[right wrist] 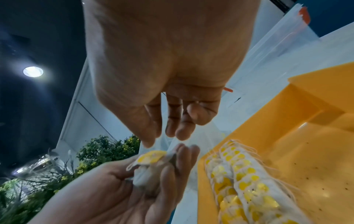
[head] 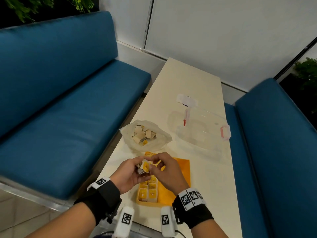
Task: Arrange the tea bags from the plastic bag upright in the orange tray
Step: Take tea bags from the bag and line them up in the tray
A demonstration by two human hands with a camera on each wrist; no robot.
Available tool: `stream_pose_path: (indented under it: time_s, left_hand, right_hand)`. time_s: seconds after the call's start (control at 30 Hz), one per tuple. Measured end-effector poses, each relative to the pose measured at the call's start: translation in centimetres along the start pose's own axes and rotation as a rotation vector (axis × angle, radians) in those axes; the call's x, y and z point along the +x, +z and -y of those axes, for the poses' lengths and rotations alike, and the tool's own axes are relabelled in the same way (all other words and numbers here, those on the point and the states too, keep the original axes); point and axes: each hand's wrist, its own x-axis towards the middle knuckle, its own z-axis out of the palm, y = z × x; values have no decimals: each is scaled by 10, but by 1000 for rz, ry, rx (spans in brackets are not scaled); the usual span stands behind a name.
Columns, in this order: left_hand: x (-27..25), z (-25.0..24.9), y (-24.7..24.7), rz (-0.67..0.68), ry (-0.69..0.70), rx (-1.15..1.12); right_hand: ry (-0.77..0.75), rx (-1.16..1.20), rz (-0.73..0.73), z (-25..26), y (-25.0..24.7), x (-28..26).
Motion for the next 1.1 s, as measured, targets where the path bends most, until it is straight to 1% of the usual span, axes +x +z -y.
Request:
stream_pose_path:
  time_s: [0.07,0.17,0.37,0.5,0.57,0.63,0.73,0.8,0.93,1.1]
  left_hand:
    - [2,0,5,17,1,-24]
    - [5,1,8,30,0,-34]
    - [9,5,9,39,-22,-29]
    - [13,4,6,20,-54,-9]
    - [15,3,5,31,-60,-11]
    - [17,2,3,29,-42,8]
    - [20,1,1,5,36,86]
    - [23,1,1,-3,80,127]
    - [25,-2,5,-12,123,139]
    - [26,-4,4,-13,147,89]
  right_hand:
    - [-33,-18,27,2,1,-2]
    - [-48,-29,24,2,1,-3]
    - [-19,-64,-48,-10,2,0]
    - [-35,-70,-139,-19,0,7]
    - [-9,-25,-170,-22,-2,10]
    - [41,29,-154,-20,-5,12]
    - [135,151,-106,-14,-9,13]
    - [171,214,-111,-11,-11,15]
    - [220,212,-132,-11,-13,22]
    - [283,199,-141,-13,-18,30]
